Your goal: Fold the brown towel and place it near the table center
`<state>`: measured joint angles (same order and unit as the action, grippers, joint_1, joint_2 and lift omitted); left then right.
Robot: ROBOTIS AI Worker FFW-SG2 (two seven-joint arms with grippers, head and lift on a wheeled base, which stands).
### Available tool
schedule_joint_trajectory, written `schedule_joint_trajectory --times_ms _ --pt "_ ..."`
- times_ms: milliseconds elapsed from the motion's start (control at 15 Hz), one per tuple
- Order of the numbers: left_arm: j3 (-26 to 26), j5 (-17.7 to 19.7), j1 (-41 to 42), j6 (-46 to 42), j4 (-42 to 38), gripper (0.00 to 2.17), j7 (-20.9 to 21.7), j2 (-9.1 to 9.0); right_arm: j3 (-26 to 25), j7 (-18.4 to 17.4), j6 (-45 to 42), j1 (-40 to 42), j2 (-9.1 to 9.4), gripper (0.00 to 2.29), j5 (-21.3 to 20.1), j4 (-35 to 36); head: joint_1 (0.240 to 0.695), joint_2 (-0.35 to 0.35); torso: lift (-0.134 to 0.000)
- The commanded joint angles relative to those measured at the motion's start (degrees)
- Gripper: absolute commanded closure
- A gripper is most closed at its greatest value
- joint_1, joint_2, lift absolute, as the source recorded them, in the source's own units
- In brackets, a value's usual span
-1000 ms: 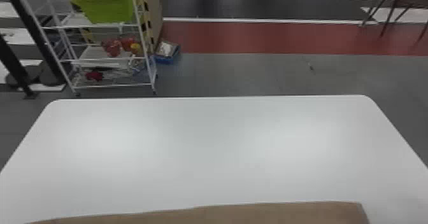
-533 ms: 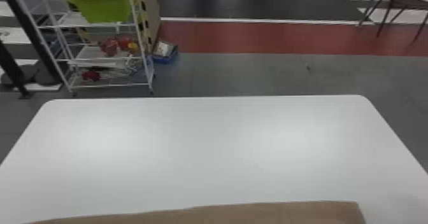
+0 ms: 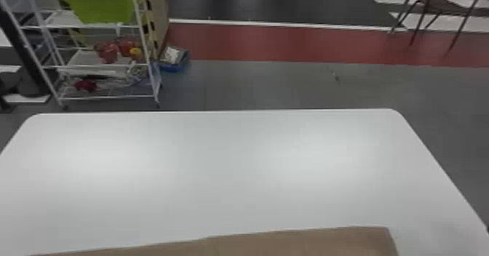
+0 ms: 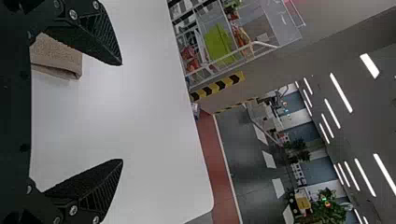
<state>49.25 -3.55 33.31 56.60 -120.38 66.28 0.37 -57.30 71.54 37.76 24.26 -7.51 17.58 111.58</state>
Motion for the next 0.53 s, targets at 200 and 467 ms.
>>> schedule_joint_trajectory --times_ms 200,467 --pt "-1.4 -5.0 -0.1 -1.1 -0.7 2.14 3.3 0.77 0.0 -0.1 -0.2 -0.1 -0.23 0.16 -0.1 -0.7 0.695 -0.123 -0.122" --pt "-0.7 -6.0 -0.9 -1.3 -1.5 2.14 6.7 1.65 0.5 -0.3 -0.5 -0.5 -0.31 0.16 -0.4 -1.4 0.695 -0.132 -0.122"
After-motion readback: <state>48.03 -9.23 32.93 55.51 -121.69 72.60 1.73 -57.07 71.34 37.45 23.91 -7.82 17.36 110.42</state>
